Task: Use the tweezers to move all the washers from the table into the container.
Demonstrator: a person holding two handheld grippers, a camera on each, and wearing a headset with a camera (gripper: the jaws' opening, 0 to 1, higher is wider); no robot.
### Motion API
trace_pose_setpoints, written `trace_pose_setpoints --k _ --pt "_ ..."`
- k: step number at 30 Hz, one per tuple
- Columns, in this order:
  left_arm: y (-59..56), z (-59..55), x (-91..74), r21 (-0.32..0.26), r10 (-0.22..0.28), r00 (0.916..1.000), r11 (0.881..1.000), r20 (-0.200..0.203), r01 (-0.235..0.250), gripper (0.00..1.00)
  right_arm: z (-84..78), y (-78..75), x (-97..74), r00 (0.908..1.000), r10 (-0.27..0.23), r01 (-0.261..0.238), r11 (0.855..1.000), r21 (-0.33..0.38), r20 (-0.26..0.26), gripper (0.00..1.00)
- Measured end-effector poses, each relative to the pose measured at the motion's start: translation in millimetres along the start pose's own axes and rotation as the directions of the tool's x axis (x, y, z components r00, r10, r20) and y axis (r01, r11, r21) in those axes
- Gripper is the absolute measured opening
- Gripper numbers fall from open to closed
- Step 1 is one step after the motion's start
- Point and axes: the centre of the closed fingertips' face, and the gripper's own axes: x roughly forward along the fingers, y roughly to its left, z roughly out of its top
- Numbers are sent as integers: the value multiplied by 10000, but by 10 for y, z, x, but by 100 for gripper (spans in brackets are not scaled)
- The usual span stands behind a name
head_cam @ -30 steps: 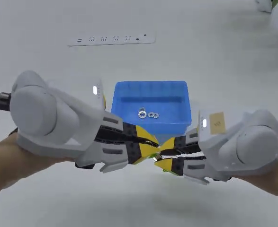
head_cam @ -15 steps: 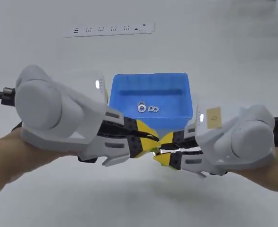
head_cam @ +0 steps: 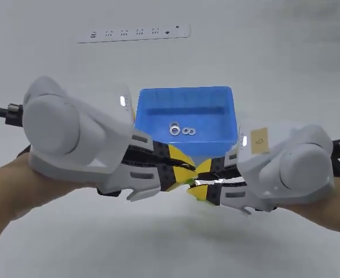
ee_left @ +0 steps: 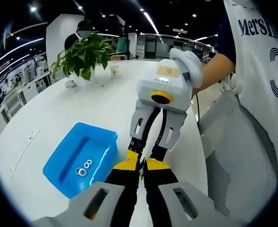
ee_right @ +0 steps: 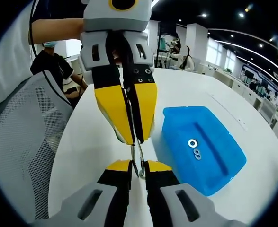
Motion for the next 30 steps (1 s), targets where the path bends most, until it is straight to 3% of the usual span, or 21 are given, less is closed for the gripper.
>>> trace_pose_setpoints --k 17,30 --pt "36 16 24 -294 -184 9997 9994 140 188 7 42 -7 18 9991 423 -424 9991 56 59 11" --pt "2 18 35 -435 -216 9995 9988 223 226 7 42 16 13 9995 305 -306 9994 -131 -42 10"
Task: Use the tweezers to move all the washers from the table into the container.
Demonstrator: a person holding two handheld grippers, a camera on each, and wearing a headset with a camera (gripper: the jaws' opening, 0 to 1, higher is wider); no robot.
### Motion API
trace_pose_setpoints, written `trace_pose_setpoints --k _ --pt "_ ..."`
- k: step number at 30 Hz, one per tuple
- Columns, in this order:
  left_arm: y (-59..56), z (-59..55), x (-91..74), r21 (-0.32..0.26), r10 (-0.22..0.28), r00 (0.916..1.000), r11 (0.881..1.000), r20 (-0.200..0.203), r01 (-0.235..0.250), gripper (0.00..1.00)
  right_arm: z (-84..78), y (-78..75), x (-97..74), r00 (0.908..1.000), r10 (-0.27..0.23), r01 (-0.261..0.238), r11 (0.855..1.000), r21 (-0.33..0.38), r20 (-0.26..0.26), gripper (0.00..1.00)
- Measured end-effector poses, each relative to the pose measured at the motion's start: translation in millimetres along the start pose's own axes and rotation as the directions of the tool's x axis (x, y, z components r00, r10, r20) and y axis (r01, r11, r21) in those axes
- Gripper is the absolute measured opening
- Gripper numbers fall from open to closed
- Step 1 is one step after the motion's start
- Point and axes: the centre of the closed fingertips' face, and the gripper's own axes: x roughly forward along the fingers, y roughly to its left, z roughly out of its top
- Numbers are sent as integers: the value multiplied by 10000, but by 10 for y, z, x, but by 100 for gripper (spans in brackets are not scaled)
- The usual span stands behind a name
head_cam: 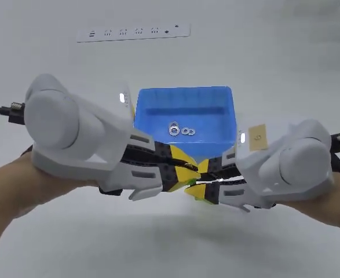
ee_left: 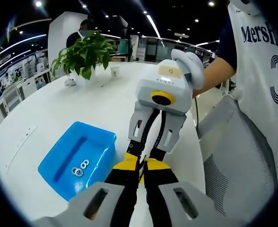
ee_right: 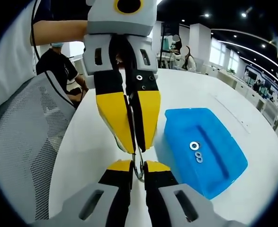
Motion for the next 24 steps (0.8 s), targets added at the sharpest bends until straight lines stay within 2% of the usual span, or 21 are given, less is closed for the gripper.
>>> trace_pose_setpoints --k 4,11,18,24 --pt "-50 25 -55 108 -51 9998 9999 -176 53 7 40 46 -17 9999 124 -124 9999 -27 56 10" --pt "-71 135 -178 339 163 9998 9993 -131 -158 7 203 50 -97 9997 98 -92 9996 -264 227 10" --pt "-65 260 -309 801 431 9990 9959 -94 -422 7 384 13 -175 9987 -158 189 9977 -648 480 10" --pt "-27 384 -382 1148 495 9988 9922 -31 -488 7 497 -58 -254 9966 -419 465 9968 -650 713 10"
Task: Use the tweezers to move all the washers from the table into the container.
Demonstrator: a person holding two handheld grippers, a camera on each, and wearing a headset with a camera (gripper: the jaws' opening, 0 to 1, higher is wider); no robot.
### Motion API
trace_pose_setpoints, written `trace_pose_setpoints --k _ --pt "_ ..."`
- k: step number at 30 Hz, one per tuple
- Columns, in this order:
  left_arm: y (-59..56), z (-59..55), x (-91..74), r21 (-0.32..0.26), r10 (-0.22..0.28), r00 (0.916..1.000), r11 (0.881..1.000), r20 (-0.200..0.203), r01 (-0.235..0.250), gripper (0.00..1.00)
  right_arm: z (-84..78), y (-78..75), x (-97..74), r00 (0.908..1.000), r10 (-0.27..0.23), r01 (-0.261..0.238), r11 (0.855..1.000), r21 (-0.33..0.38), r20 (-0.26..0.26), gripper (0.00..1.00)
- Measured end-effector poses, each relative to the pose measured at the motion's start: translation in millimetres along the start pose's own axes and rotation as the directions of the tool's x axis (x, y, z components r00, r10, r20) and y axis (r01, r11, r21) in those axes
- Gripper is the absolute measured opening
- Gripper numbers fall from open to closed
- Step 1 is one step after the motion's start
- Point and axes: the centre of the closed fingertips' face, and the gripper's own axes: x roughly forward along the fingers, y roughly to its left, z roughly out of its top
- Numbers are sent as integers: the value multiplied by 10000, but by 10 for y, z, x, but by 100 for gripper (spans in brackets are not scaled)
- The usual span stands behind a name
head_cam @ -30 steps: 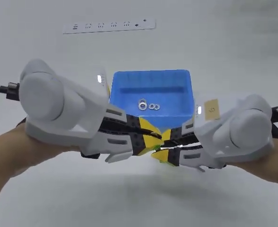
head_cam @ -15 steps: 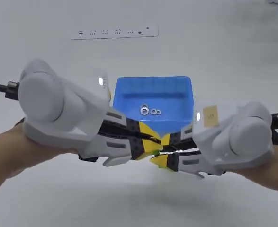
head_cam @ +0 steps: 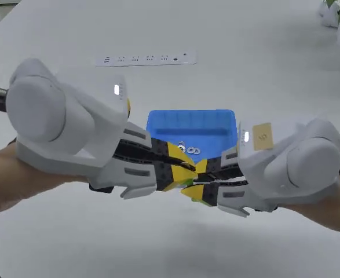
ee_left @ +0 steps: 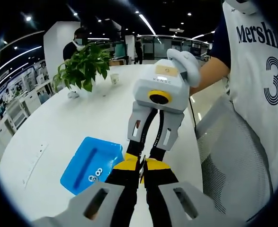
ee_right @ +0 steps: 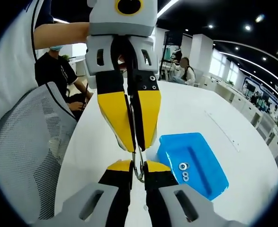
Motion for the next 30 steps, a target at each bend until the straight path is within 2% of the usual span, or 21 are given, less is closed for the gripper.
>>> trace_pose_setpoints --k 6,8,17,24,30 --pt "106 128 -49 330 266 9991 9991 327 -277 7 95 -149 -86 9993 -355 358 9991 -210 125 10" --pt "134 158 -48 557 281 9991 9980 326 -299 7 116 -207 -96 9990 -421 425 9988 -252 162 10" --pt "449 208 -37 886 280 9989 9956 365 -311 7 156 -523 -60 9968 -787 794 9957 -475 170 10" --pt "734 175 56 932 384 9983 9947 449 -424 7 89 -807 13 9949 -1004 1005 9942 -375 39 10" --pt "891 116 126 1104 449 9984 9927 346 -485 7 33 -957 105 9941 -1085 1086 9939 -213 66 10"
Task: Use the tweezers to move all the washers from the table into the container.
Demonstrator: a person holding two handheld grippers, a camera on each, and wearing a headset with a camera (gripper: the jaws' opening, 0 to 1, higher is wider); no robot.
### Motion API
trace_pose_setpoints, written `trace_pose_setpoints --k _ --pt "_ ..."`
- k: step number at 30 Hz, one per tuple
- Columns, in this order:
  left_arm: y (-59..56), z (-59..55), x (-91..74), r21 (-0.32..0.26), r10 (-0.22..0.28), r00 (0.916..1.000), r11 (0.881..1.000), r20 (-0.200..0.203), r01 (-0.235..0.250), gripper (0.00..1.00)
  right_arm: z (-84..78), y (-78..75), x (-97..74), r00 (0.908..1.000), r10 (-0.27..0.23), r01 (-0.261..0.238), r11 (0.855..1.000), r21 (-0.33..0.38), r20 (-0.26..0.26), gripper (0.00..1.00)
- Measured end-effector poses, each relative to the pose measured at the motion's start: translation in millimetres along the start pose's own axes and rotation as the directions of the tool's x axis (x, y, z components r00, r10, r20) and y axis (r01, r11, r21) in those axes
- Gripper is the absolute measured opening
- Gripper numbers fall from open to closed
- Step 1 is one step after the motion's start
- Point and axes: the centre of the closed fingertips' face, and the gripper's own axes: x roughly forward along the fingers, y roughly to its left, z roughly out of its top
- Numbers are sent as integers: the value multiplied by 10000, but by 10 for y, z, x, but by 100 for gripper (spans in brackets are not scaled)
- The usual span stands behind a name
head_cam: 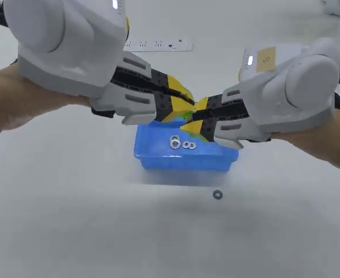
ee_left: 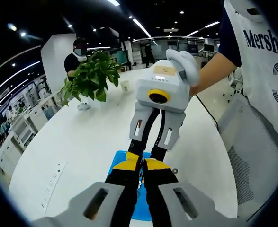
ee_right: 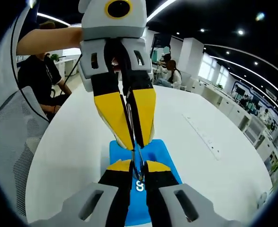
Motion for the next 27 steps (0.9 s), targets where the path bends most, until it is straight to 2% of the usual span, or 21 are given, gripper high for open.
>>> trace_pose_setpoints --k 4,10,16,21,27 --pt "63 -113 65 -183 -64 9999 9998 -140 61 7 -88 -34 102 9999 107 -105 9998 176 -106 10" --pt "131 -306 190 -672 -71 9999 9977 -146 61 7 -244 -53 235 9988 333 -315 9983 497 -363 10" --pt "143 -435 280 -859 -132 9997 9962 -220 113 7 -360 -38 291 9975 406 -369 9974 621 -583 10" --pt "116 -489 320 -881 -265 9989 9958 -376 231 7 -426 -13 323 9962 556 -507 9960 742 -666 10" --pt "53 -469 340 -943 -350 9985 9951 -431 308 7 -467 9 319 9951 608 -546 9954 786 -782 11"
